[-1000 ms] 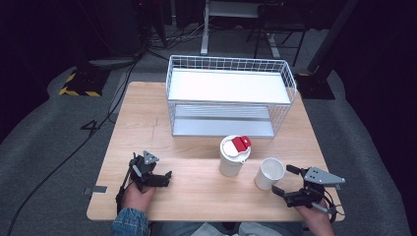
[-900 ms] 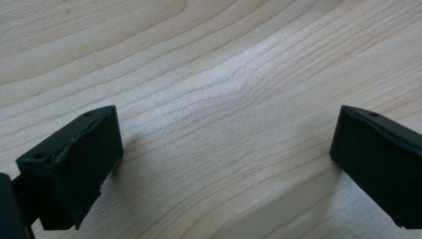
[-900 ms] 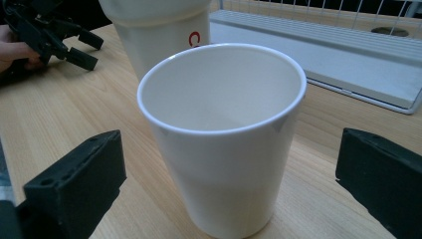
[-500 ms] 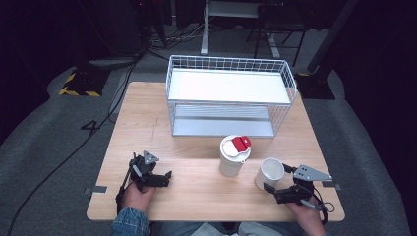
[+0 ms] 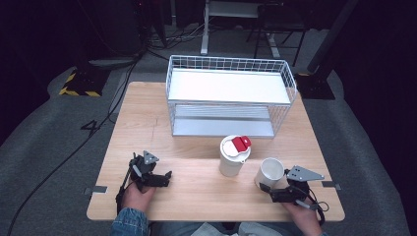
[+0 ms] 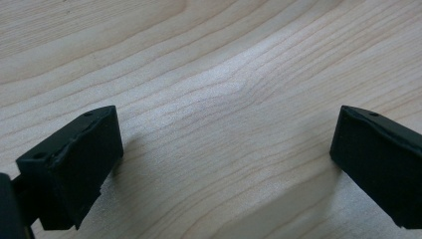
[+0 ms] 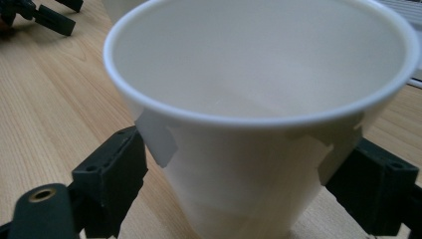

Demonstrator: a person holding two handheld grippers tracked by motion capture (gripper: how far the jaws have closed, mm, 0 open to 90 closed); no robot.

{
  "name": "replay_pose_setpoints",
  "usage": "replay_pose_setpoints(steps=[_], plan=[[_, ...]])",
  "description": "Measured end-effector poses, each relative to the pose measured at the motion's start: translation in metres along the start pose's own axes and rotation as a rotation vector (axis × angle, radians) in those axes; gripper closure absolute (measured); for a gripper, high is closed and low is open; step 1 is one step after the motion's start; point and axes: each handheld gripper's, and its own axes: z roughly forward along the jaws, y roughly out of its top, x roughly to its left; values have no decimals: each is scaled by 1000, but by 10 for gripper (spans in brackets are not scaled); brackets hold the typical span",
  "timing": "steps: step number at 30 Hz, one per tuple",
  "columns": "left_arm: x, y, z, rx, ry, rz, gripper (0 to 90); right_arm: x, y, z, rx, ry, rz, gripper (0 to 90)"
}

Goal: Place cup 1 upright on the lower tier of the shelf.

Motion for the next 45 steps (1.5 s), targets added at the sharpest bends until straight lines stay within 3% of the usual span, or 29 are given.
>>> replay_pose_setpoints(steps=[2, 3, 26, 34, 45], plan=[[0, 0, 0, 0, 0, 0, 6, 0, 0, 0, 4, -5, -4, 165], [0, 0, 0, 0, 0, 0, 6, 0, 0, -1, 6, -12, -9, 223], [0, 0, 0, 0, 0, 0, 6, 1, 3, -3, 25, -29, -25, 231], [0, 0, 0, 0, 0, 0, 5, -2, 7, -8, 32, -35, -9, 232], [0, 0, 0, 0, 0, -1, 6, -10, 28, -11, 38, -46, -17, 232]])
